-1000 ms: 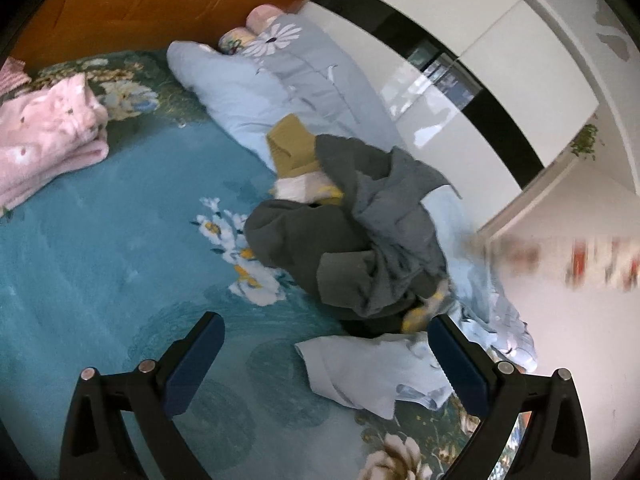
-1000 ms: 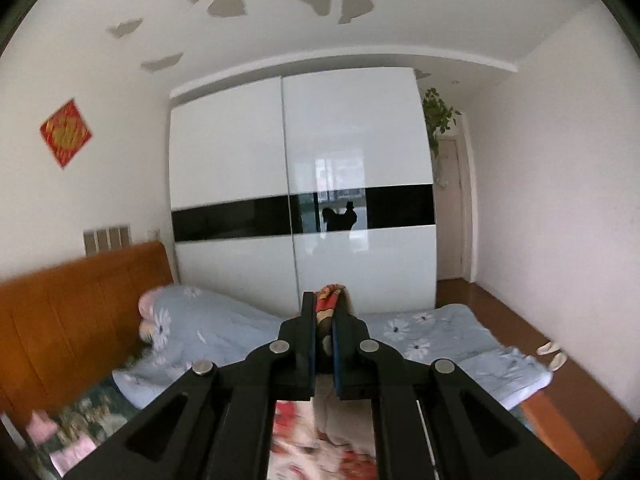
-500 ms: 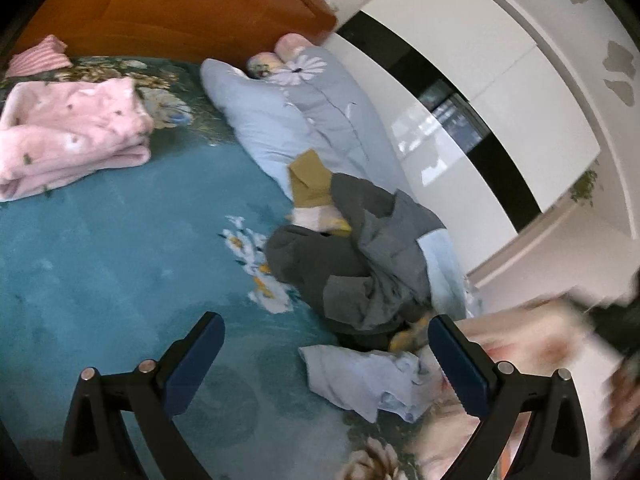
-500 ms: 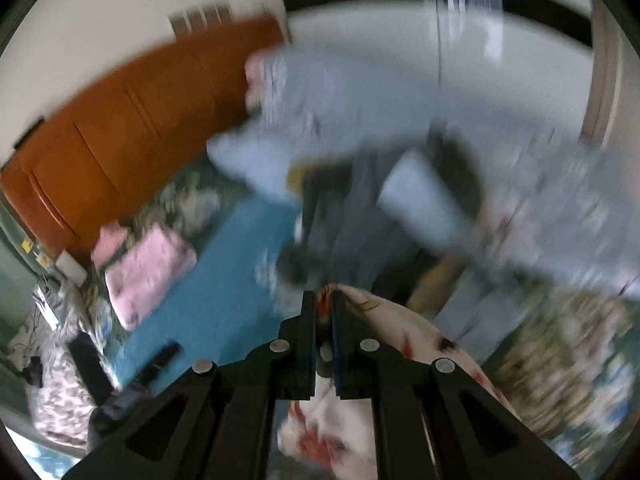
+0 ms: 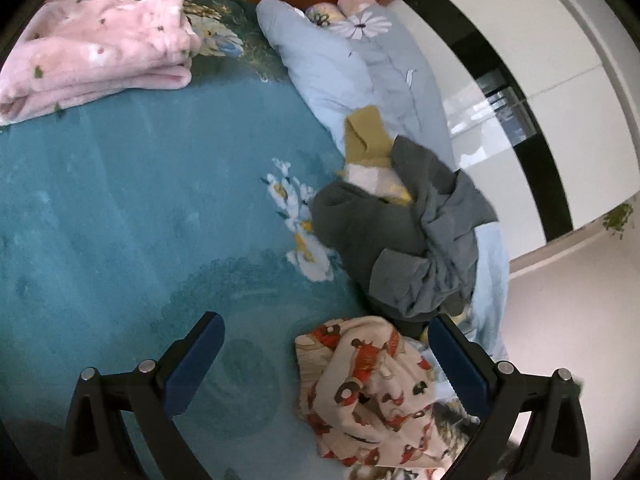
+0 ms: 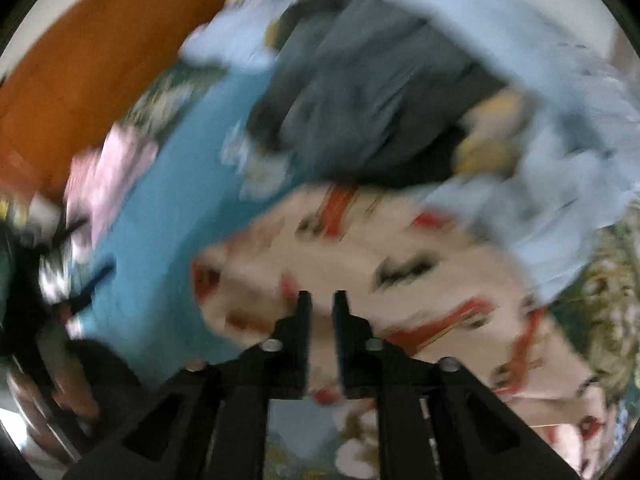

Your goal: Fold clothes

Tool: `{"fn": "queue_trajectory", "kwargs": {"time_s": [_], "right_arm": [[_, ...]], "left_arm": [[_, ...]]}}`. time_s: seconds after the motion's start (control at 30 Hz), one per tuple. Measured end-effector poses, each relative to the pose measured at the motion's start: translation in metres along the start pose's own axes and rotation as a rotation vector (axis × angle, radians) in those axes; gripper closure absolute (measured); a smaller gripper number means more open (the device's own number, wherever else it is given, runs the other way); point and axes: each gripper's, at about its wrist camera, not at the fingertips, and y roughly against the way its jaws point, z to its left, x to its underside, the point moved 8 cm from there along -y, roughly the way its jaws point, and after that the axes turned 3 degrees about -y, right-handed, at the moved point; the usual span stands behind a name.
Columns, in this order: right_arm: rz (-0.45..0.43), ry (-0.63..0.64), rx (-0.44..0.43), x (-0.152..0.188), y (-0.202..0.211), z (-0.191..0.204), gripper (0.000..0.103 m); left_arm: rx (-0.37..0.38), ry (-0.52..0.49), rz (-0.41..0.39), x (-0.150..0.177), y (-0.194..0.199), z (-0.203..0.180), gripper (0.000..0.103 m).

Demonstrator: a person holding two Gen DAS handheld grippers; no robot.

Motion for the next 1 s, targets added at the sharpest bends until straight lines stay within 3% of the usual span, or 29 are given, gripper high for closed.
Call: {"fn": "queue_trajectory", "kwargs": {"time_s": [0.03,0.1,0.23,0.27,0.3,0.33,0.37,0.5,0.7,0.8,0.9,1.0], "right_arm": [[0.022,0.032,-0.009,0.010,-0.012,0.008,0.060],[0.064,0.097,-0.026,0.029,-0.035,0.024,0.048],[0.051,0.255,0.121,0.031,-0.060,0.046,0.048],[0.060,0.234,0.133,0.030,-0.063,0.045,0.048],[0.069,0.214,0.145,0.028,-0.065,0.044,0.066],[0.078,0.193,0.157,0.026,-0.068,0.042,0.100],[0.086,0.165,0.163,0.024,-0.070,0.041,0.099],[0.072,-0.150,-0.073,0.003,-0.043,0.029,0.099],[-0.095,-0.235,-0.377,-0.047,0.044,0.047,0.099],[-0.141,-0.264,-0.400,-0.064,0.054,0.051,0.099],[-0.125,-0.374,-0.413,-0.074,0.044,0.048,0.099],[-0.120,-0.386,-0.407,-0.078,0.043,0.055,0.099]], "left_arm": [[-0.007,-0.010,0.007,0.001,-0.003,-0.001,0.000],[-0.011,-0.023,0.019,0.002,-0.007,-0.001,0.000],[-0.014,-0.018,0.039,0.002,-0.011,0.002,0.000],[-0.015,-0.009,0.042,0.002,-0.012,0.004,0.000],[-0.017,0.000,0.045,0.002,-0.012,0.006,0.000],[-0.018,0.009,0.048,0.002,-0.012,0.008,0.000],[-0.019,0.020,0.050,0.001,-0.013,0.009,0.000],[0.014,0.072,0.024,-0.004,-0.007,0.017,0.000],[0.067,0.124,0.027,-0.010,-0.001,0.021,0.000],[0.098,0.179,0.073,-0.007,-0.005,0.027,0.000],[0.185,0.275,0.124,-0.002,-0.009,0.032,0.000],[0.236,0.282,0.139,-0.001,-0.010,0.028,0.000]]}}
